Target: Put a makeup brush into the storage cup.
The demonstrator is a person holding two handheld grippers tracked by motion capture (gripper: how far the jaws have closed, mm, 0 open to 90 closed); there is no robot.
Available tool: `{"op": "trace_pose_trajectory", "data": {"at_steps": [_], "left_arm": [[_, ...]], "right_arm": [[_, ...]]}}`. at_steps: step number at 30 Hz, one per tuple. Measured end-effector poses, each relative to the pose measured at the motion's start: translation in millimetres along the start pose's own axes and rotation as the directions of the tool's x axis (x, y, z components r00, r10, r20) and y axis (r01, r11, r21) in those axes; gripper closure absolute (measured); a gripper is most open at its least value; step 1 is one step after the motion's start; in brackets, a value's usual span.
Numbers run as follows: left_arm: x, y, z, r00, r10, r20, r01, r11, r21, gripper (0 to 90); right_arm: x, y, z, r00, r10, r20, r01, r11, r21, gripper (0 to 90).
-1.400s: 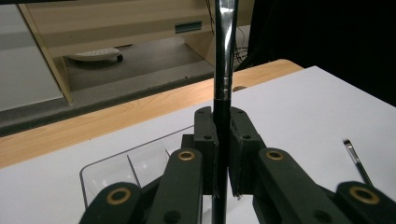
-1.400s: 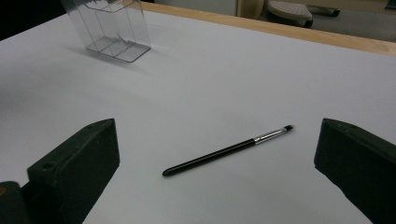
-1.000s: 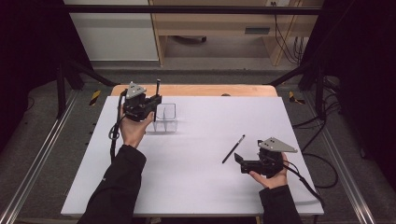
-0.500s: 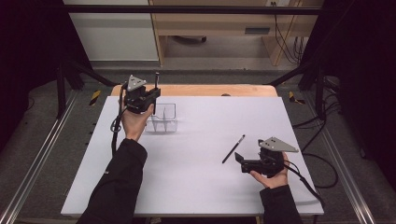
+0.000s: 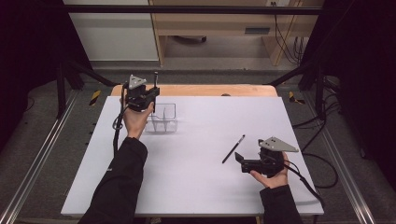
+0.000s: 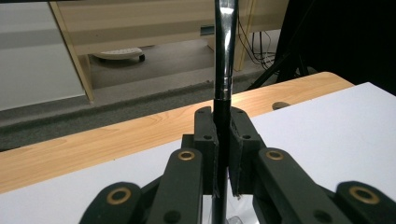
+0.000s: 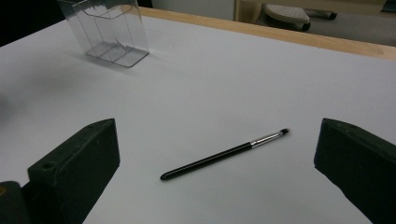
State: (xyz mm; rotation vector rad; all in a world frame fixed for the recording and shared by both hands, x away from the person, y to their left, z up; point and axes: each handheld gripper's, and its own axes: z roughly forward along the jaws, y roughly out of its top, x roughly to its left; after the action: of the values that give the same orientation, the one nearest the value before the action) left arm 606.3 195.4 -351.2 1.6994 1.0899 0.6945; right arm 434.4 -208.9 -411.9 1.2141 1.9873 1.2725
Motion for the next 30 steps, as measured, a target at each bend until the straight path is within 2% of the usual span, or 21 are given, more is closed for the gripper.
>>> {"op": "trace_pose_trajectory", "data": {"at_steps": [7, 19, 30], "left_arm": [[-0.1, -1.2, 4.4, 1.0, 0.006, -0.006, -0.006, 0.9999, -0.009, 83.1], [-1.9, -6.8, 14.0, 0.9998, 0.02, -0.009, -0.02, 0.9997, 0.014, 83.1], [-1.6, -14.8, 16.9, 0.9999, 0.015, -0.005, -0.014, 0.9996, 0.026, 83.1]], "right_arm": [[-0.1, 0.4, -0.6, 1.0, 0.003, -0.002, -0.003, 1.0, -0.003, 0.7], [-0.1, 0.6, -0.7, 1.0, 0.004, -0.005, -0.004, 1.0, -0.005, 0.9], [-0.1, 0.6, -0.6, 1.0, 0.005, -0.006, -0.005, 1.0, -0.005, 0.9]]}}
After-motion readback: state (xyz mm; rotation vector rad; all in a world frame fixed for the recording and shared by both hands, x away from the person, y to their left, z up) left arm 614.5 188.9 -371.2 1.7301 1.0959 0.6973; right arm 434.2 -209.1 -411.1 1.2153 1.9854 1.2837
